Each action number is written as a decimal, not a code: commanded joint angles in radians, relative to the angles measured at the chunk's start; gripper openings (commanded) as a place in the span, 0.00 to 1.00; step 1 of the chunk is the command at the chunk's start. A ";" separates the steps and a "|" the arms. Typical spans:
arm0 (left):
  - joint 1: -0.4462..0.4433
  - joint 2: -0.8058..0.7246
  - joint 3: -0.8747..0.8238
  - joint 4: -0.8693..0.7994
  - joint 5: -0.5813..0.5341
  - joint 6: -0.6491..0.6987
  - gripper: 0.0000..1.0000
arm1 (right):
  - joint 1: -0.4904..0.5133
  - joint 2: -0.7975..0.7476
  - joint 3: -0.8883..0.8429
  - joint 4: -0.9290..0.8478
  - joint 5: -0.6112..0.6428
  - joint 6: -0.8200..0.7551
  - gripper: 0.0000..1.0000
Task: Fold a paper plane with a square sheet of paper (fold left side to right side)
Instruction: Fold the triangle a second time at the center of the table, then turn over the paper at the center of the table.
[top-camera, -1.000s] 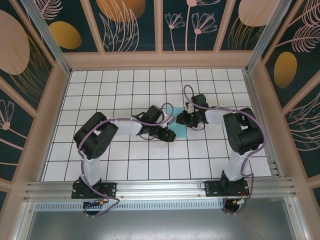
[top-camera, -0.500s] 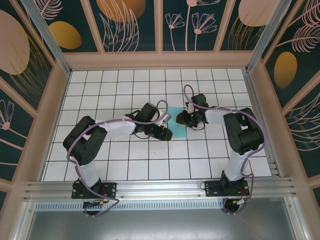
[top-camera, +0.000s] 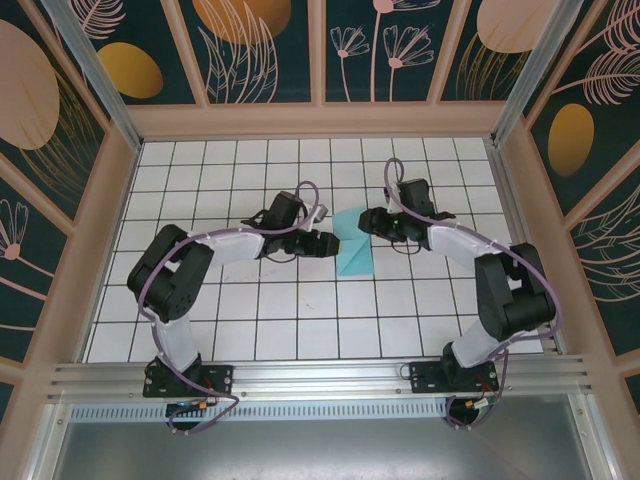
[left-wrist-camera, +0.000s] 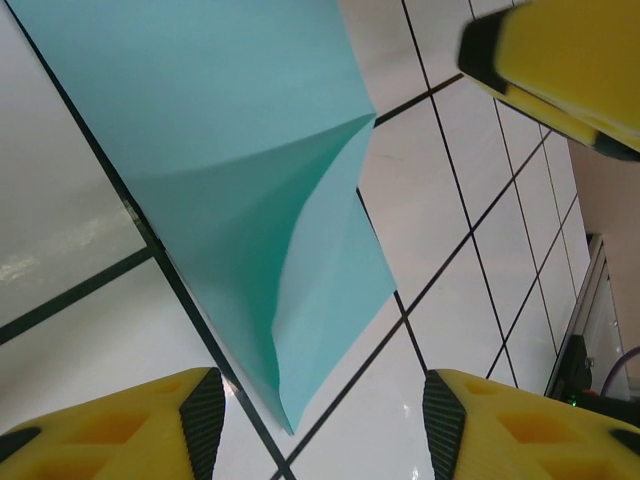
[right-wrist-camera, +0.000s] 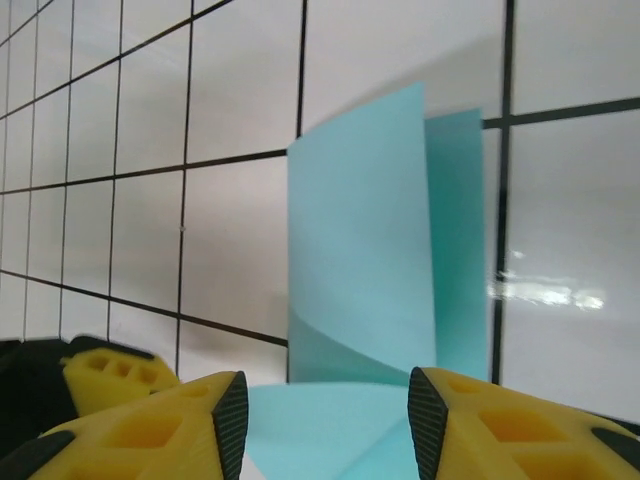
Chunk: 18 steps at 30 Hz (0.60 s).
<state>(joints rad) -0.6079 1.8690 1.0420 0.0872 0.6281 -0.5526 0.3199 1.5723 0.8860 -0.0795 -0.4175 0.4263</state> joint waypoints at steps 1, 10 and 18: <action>-0.002 0.049 0.049 0.056 0.036 -0.033 0.57 | -0.021 -0.052 -0.055 -0.014 0.029 -0.019 0.51; -0.003 0.142 0.137 0.051 0.063 -0.030 0.36 | -0.043 -0.061 -0.166 0.099 -0.106 0.010 0.58; -0.002 0.082 0.121 -0.025 -0.026 0.015 0.08 | -0.044 0.021 -0.191 0.280 -0.248 0.083 0.57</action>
<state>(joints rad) -0.6079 1.9965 1.1591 0.0963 0.6327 -0.5613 0.2802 1.5639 0.7040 0.0841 -0.5812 0.4740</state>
